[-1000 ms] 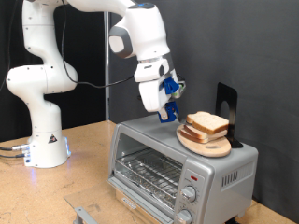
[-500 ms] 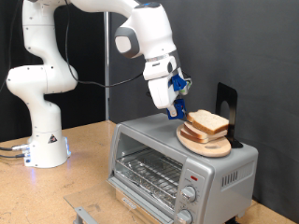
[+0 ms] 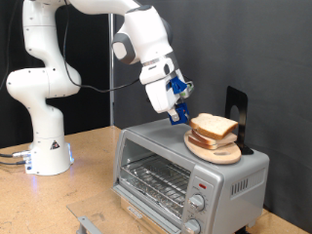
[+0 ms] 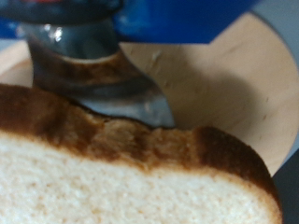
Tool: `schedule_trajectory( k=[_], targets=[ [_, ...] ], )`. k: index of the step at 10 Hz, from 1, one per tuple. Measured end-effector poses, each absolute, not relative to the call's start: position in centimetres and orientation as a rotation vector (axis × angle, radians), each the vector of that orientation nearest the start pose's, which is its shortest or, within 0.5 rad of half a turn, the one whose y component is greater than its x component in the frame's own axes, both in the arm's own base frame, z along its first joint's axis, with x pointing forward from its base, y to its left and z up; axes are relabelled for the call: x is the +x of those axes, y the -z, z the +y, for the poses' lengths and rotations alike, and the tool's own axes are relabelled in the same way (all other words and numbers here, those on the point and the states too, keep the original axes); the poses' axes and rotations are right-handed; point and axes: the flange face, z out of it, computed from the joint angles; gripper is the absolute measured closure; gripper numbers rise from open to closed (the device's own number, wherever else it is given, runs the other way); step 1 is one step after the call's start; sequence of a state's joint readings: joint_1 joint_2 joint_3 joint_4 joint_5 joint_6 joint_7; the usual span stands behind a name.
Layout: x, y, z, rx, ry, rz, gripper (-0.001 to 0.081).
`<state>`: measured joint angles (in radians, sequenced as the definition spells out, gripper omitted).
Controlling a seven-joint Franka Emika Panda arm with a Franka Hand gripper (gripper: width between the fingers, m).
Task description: Make a piece of toast with the oven
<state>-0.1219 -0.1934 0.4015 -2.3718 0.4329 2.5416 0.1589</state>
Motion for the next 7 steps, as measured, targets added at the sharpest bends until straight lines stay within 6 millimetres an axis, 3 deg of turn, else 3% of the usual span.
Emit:
schedule_trajectory(
  k=[7],
  targets=[
    [44.9, -44.8, 12.0, -2.741, 0.480, 0.277, 0.0367]
  ],
)
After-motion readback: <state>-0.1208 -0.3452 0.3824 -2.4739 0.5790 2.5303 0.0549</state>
